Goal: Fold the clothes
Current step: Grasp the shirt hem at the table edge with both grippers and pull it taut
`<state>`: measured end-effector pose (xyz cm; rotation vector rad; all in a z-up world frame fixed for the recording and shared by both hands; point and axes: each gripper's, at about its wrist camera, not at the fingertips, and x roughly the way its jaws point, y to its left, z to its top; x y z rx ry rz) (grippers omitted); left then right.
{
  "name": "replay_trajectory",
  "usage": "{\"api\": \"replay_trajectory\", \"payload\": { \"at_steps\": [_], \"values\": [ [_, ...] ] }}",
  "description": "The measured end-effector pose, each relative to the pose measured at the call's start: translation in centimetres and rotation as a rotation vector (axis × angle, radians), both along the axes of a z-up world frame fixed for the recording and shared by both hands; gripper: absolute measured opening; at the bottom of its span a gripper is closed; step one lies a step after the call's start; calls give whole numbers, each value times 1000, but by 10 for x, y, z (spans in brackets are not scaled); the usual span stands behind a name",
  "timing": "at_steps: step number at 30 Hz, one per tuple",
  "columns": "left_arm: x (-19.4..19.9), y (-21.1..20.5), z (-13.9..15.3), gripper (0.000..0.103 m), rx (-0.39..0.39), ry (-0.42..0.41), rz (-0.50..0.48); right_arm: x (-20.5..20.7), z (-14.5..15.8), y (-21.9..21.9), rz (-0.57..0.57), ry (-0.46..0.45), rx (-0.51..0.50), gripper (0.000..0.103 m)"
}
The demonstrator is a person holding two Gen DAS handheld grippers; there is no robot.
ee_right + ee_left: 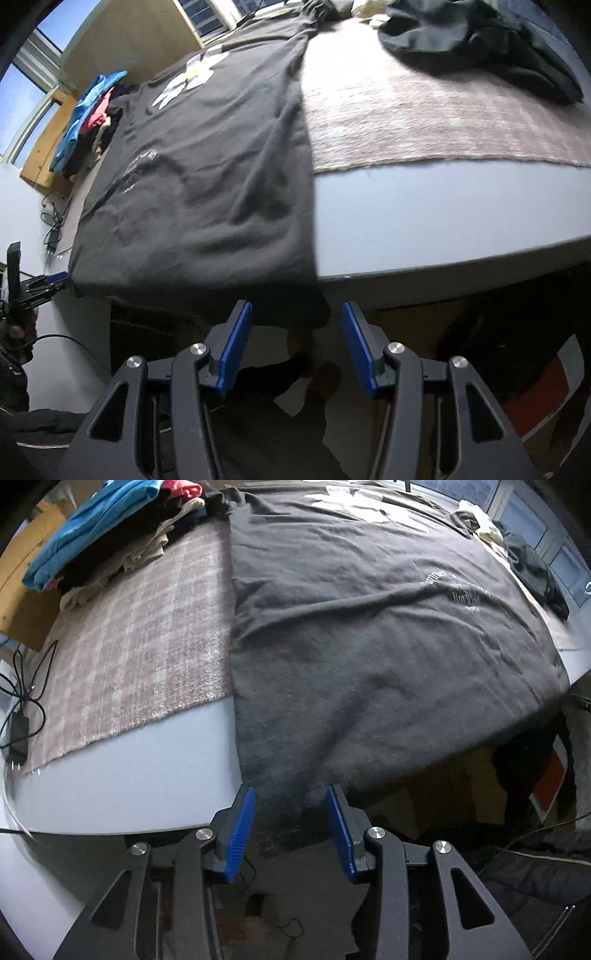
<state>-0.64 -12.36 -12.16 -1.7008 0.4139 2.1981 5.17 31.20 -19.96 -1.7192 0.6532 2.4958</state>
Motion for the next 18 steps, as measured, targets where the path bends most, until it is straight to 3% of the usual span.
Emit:
{"api": "replay_trajectory", "payload": {
  "at_steps": [2,4,6,9,10,11,12,18],
  "values": [
    [-1,-1,1,36,6,-2,11,-3,-6,-3,17,-22,-14,50],
    [-3,-2,2,28,8,8,18,-5,-14,-4,18,-45,-28,50],
    [-5,-5,2,6,4,18,30,-6,-22,-2,10,-55,-33,50],
    [-10,-13,3,2,45,7,56,-6,-27,4,3,-36,-94,49],
    [-11,-15,3,2,58,2,61,-6,-29,6,2,-29,-119,39],
    [-12,-16,3,2,71,-3,65,-5,-29,6,6,-27,-139,17],
    [-12,-16,3,2,70,-4,64,-5,-29,6,14,-32,-148,6],
    [-12,-15,9,2,35,-5,58,9,8,4,63,2,-108,3]
  ]
}}
